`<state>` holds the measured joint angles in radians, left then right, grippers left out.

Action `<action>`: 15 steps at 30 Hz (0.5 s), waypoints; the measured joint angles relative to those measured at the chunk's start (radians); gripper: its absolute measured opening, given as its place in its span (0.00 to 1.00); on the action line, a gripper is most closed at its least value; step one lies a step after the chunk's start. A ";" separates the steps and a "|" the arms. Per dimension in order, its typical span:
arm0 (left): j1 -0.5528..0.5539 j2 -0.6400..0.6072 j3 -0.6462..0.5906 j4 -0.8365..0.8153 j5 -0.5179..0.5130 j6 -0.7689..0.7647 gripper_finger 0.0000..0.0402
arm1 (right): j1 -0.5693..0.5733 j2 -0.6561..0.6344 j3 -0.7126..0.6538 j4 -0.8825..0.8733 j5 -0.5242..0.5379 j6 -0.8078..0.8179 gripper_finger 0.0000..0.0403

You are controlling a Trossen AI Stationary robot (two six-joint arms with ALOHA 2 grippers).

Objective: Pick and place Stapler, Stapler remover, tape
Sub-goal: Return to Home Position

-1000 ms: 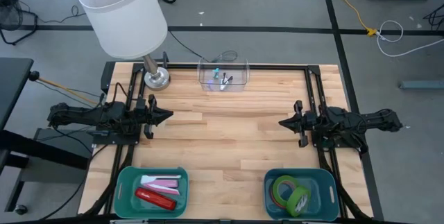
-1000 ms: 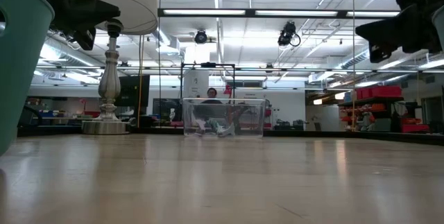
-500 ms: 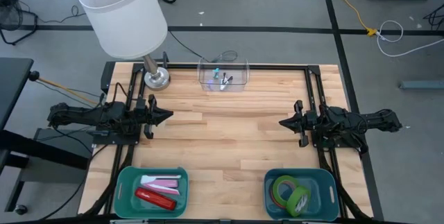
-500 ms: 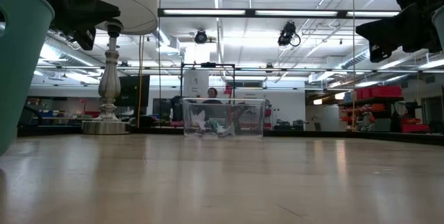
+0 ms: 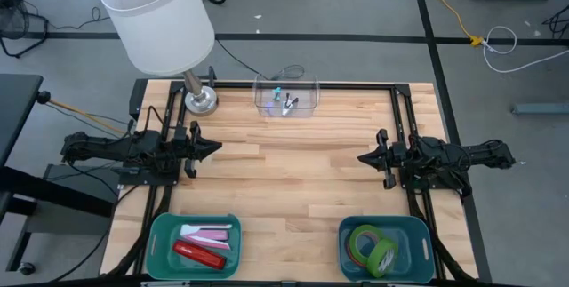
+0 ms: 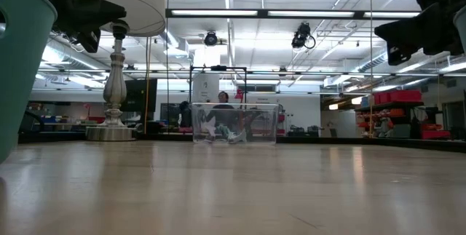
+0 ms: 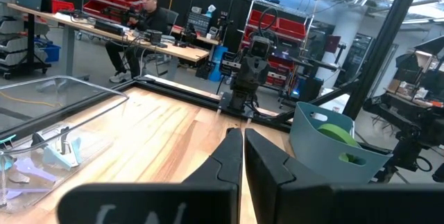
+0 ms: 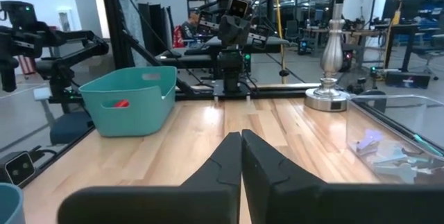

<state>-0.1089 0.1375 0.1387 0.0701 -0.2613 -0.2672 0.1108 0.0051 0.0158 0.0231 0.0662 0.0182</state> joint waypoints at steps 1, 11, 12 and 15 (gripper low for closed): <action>0.000 0.000 0.000 0.000 0.000 0.000 0.05 | 0.000 0.000 0.000 0.000 0.000 -0.003 0.04; 0.000 0.000 0.000 0.000 0.000 0.000 0.05 | 0.000 0.000 0.000 0.000 -0.005 -0.007 0.04; 0.000 0.000 0.000 0.000 0.000 0.000 0.05 | 0.000 0.000 0.000 0.000 -0.005 -0.007 0.04; 0.000 0.000 0.000 0.000 0.000 0.000 0.05 | 0.000 0.000 0.000 0.000 -0.005 -0.007 0.04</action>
<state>-0.1089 0.1373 0.1387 0.0702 -0.2615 -0.2672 0.1112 0.0051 0.0158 0.0231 0.0608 0.0109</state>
